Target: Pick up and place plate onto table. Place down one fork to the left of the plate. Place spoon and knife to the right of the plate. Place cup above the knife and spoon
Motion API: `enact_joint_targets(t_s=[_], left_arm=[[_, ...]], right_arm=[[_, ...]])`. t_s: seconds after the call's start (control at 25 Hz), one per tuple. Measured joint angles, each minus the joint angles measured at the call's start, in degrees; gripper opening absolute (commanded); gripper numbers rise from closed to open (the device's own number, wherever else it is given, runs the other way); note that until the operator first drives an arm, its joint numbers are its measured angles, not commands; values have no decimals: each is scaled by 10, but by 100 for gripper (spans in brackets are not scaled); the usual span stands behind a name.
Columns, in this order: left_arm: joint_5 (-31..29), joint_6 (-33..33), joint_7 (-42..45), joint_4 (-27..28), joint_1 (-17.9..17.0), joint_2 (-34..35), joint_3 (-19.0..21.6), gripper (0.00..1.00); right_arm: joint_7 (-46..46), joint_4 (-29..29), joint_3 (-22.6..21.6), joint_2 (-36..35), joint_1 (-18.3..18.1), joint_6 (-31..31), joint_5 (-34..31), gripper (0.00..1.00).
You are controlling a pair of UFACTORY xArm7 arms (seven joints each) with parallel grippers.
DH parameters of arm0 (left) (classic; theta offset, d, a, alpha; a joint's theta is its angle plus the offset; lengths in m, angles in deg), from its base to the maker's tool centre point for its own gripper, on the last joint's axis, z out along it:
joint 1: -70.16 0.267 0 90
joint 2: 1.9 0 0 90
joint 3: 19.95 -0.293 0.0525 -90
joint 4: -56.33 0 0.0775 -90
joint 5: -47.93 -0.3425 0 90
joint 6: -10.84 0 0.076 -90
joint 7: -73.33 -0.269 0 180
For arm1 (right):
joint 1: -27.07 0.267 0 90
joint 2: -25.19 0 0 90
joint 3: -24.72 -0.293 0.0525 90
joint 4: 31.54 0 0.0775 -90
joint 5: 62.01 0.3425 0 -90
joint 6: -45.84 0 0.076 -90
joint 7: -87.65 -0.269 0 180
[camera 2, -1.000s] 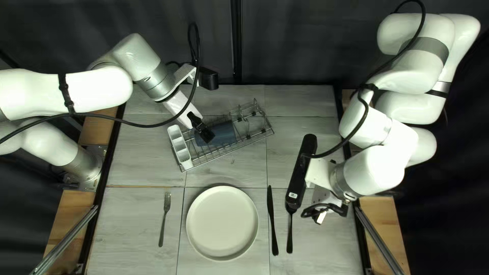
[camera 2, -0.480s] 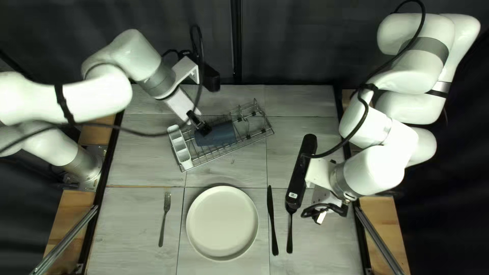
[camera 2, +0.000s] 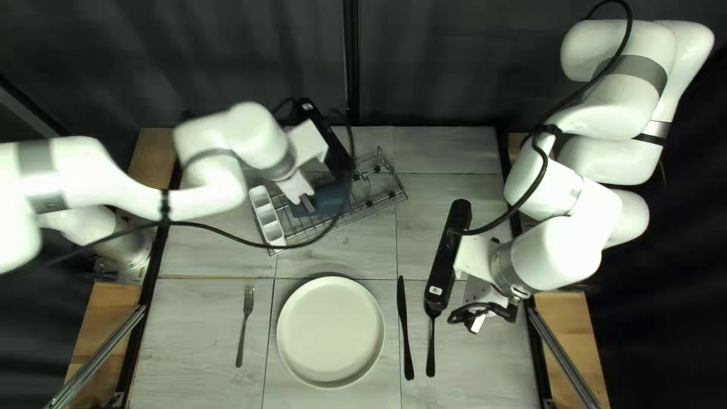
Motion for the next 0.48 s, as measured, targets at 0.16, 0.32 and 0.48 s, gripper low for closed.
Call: enact_joint_targets(t_s=[0.16,0.32,0.48], left_arm=[[3,19,-25,1,71,4,66,100],[19,37,-62,0,137,3,125,100],[37,49,-92,-2,179,5,166,100]], right_arm=[[0,0,0,0,0,0,0,100],[0,0,0,0,0,0,0,100],[0,0,0,0,0,0,0,100]])
